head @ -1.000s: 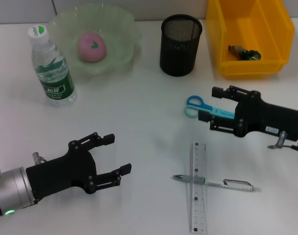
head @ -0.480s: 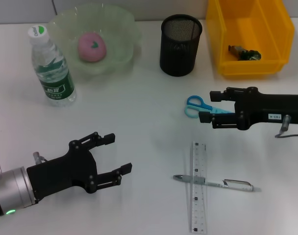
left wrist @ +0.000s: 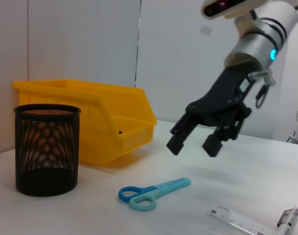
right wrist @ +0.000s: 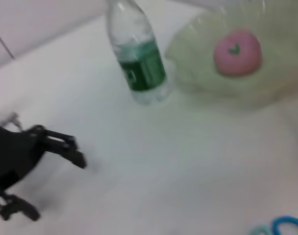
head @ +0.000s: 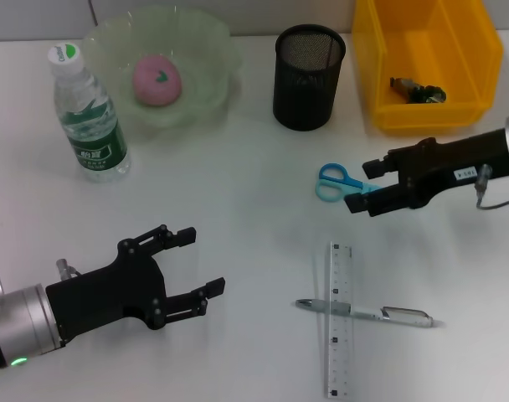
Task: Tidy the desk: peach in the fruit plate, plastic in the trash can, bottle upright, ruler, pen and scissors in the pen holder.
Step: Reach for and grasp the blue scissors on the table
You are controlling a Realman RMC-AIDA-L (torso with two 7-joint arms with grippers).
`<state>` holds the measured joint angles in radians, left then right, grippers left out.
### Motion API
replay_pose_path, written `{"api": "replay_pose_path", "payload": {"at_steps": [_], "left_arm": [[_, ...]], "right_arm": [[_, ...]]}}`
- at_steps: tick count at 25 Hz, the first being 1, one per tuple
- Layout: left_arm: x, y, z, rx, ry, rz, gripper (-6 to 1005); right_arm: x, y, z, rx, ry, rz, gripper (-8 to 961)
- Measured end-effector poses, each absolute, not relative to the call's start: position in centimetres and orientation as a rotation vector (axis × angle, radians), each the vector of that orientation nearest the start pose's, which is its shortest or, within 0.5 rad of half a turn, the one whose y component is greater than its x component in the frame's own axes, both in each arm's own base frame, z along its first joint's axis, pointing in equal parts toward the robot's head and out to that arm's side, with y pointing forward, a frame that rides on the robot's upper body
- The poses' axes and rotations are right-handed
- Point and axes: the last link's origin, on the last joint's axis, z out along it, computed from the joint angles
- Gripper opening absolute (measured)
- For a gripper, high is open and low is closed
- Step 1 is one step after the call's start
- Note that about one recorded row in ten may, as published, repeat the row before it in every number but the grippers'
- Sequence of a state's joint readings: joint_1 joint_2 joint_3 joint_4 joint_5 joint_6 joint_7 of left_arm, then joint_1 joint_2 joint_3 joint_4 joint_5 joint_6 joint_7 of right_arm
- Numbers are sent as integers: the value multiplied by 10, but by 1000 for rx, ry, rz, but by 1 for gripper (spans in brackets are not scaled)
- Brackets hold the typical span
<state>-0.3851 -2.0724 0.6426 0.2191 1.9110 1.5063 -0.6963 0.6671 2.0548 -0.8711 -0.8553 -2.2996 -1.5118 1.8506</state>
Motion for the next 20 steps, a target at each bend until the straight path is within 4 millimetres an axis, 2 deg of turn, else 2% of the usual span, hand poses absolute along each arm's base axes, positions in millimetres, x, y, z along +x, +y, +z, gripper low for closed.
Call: {"api": "replay_pose_path", "payload": {"at_steps": [2,6,7,8,9,13,20], "left_arm": [[-314,244,-61,-2627,-403,-784,831],[-313,245,-61,-2619,-409,-793,832],[-313,245,-61,-2618,-409,-793,832],[-313,245,-61,-2615,-409,-795,831],[-313,245,-61,-2615,-409,-795,831],[-312,246,-61,-2607,-413,-799,830],[-311,246,-62,-2604,-419,-807,831]], "right_arm": [[229,372,8,-2837,826,102,787],[214,383,11,-2827,821,-122,787],[214,383,11,-2827,821,-122,787],[209,386,9,-2823,796,-214,787],[209,386,9,-2823,796,-214,787],[198,393,2,-2807,685,-395,787],[191,398,-11,-2790,538,-538,787]]}}
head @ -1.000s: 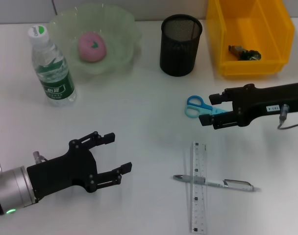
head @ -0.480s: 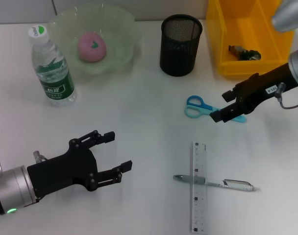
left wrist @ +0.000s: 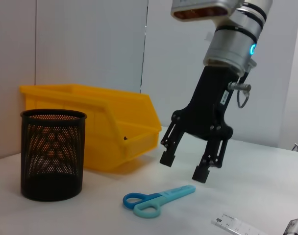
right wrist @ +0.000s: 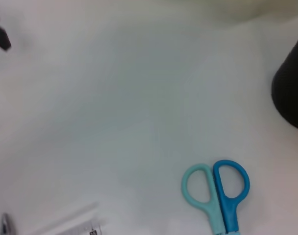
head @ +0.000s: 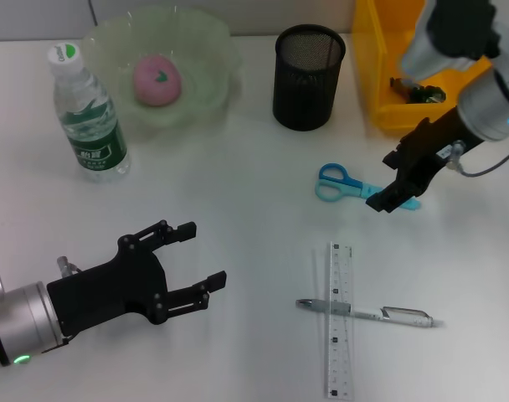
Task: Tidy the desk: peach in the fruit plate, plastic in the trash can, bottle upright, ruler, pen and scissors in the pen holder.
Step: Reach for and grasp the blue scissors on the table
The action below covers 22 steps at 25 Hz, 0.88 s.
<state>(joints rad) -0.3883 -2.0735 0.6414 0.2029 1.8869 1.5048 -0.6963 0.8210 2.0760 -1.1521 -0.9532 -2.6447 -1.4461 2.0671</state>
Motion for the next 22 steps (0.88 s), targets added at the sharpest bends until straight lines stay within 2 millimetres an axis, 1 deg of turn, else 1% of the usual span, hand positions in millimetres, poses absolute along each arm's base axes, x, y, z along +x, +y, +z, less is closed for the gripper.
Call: {"api": "replay_pose_path", "payload": {"at_steps": [4,12,17,22], "left_arm": [[-311,246,-63,-2602,-424,-812,830],[-311,247,-62,-2591,-428,-818,831],[-311,247,-62,-2587,-431,-819,831],[-311,246,-62,-2586,-433,-820,831]], "right_arm": [[186,401,-21,-2788,461,-584,786],[189,406,-32,-2780,437,-601,787],[193,406,-37,-2768,425,-607,723],[196,406,-40,-2766,434,-611,530]]}}
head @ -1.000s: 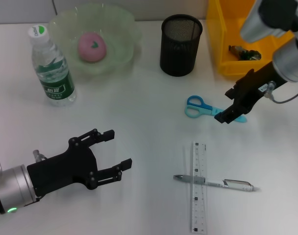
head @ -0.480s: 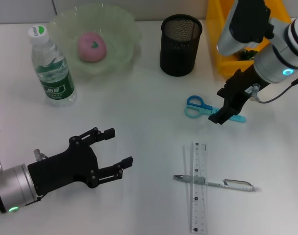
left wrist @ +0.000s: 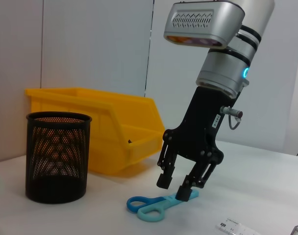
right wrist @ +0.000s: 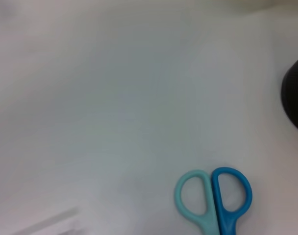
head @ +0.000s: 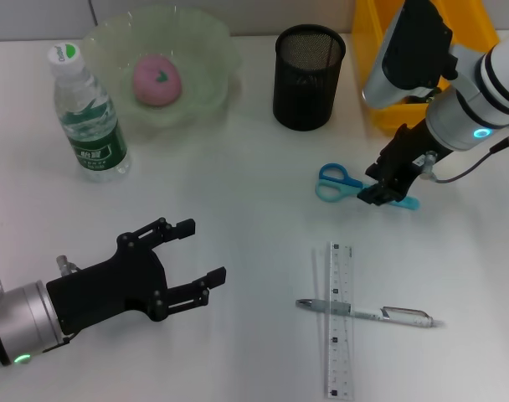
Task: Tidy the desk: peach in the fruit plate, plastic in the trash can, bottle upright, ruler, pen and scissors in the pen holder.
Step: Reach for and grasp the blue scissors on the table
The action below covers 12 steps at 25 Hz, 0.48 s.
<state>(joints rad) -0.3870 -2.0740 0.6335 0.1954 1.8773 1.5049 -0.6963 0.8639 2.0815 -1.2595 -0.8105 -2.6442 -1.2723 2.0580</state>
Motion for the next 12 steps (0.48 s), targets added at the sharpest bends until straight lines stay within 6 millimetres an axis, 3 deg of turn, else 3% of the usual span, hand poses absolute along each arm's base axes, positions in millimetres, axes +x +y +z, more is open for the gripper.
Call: {"api": "replay_pose_path", "payload": {"at_steps": [12], "left_arm": [[-311,246,-61,-2588,-431,-827,830]], "right_arm": [[200,405,-46,-2777,418,-591,373]]}}
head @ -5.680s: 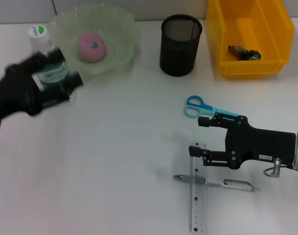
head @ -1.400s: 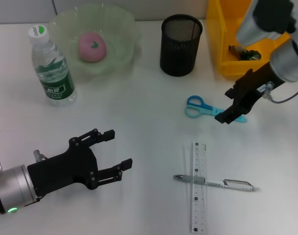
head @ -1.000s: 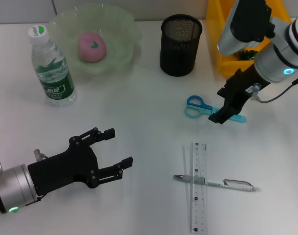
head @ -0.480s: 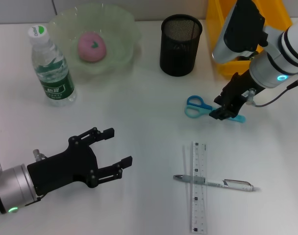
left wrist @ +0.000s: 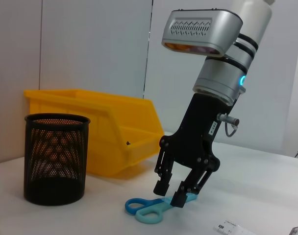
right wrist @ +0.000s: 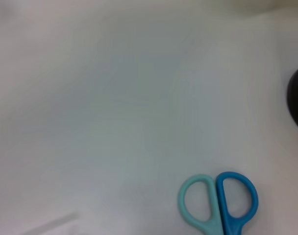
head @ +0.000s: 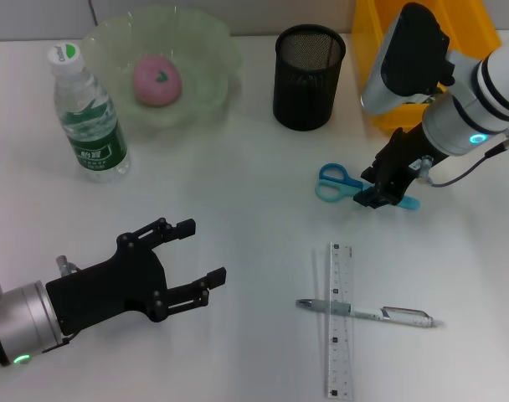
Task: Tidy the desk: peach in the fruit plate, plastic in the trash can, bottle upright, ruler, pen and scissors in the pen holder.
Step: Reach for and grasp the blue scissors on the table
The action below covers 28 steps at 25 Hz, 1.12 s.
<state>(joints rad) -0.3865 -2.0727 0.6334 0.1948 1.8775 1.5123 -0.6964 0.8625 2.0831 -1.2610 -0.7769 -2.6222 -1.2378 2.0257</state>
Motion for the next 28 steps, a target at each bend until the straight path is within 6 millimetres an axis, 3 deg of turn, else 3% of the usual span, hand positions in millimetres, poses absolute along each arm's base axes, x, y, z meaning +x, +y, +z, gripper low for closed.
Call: {"api": "replay_pose_path", "payload": {"at_steps": [28], "left_arm": [[-310,246,-61,-2590,-427,-834,832]], "right_arm": [[203,406,-49,-2774,426,-582,354]]}}
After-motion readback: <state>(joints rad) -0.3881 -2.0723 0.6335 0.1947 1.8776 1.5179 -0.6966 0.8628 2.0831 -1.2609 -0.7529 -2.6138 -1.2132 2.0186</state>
